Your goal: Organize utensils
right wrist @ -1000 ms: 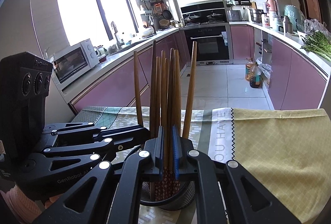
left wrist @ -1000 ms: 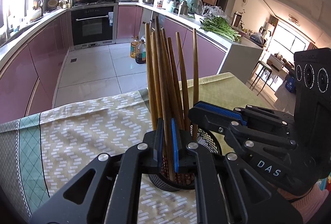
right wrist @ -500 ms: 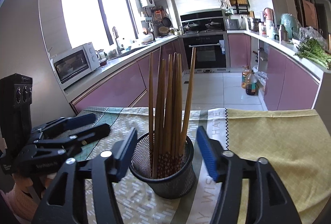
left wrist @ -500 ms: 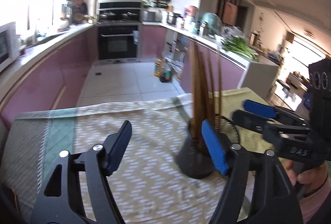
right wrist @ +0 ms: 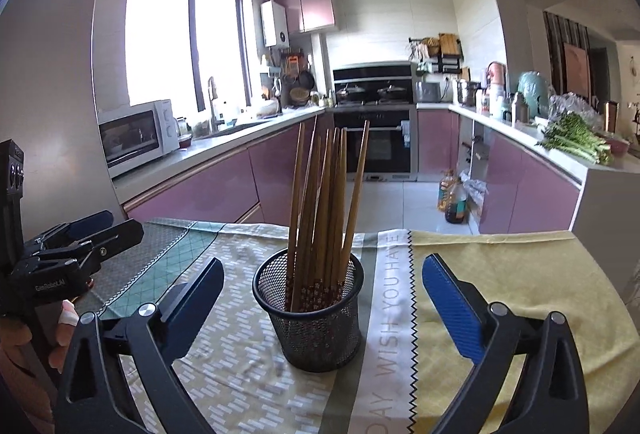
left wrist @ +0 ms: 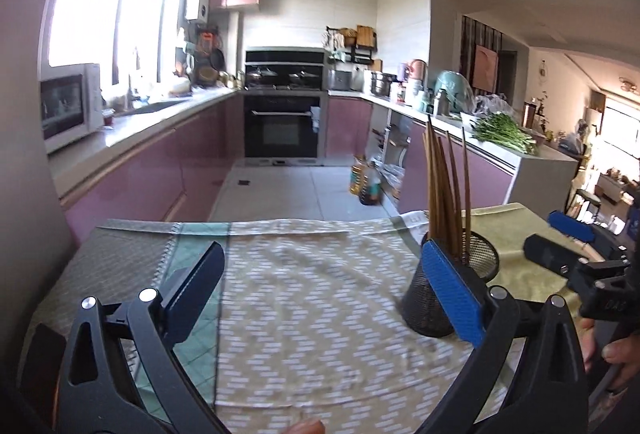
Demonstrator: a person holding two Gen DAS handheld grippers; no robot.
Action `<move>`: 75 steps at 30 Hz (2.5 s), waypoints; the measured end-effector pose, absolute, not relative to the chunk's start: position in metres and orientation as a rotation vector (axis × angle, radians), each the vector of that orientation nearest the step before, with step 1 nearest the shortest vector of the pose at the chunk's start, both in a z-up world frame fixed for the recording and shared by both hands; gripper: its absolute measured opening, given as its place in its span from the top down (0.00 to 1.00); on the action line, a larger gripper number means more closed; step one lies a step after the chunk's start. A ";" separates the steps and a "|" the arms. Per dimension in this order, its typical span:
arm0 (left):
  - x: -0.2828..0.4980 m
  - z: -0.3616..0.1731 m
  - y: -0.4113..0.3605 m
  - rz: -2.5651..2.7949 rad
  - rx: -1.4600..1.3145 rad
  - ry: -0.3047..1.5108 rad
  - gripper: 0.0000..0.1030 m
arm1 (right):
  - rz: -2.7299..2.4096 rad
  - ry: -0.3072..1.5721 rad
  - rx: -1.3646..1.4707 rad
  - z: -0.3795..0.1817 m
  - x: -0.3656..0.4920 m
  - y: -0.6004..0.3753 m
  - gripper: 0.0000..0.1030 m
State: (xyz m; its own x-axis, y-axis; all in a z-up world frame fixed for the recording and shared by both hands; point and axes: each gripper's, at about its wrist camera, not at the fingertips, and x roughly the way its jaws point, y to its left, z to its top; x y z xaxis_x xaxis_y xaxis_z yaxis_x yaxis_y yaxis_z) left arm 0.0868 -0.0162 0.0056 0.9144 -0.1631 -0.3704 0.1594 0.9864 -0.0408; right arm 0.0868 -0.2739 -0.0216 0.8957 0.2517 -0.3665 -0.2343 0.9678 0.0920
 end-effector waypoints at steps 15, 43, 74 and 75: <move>0.048 0.018 -0.005 -0.125 -0.012 0.309 0.06 | 0.211 0.301 0.032 -0.018 0.057 -0.264 0.07; 0.025 0.027 0.000 -0.121 -0.022 0.263 0.06 | 0.173 0.246 -0.013 -0.015 0.036 -0.250 0.07; 0.021 0.026 0.001 -0.114 -0.022 0.257 0.06 | 0.156 0.226 -0.017 -0.010 0.027 -0.252 0.07; 0.022 0.027 0.001 -0.114 -0.022 0.257 0.06 | 0.155 0.225 -0.016 -0.011 0.028 -0.251 0.07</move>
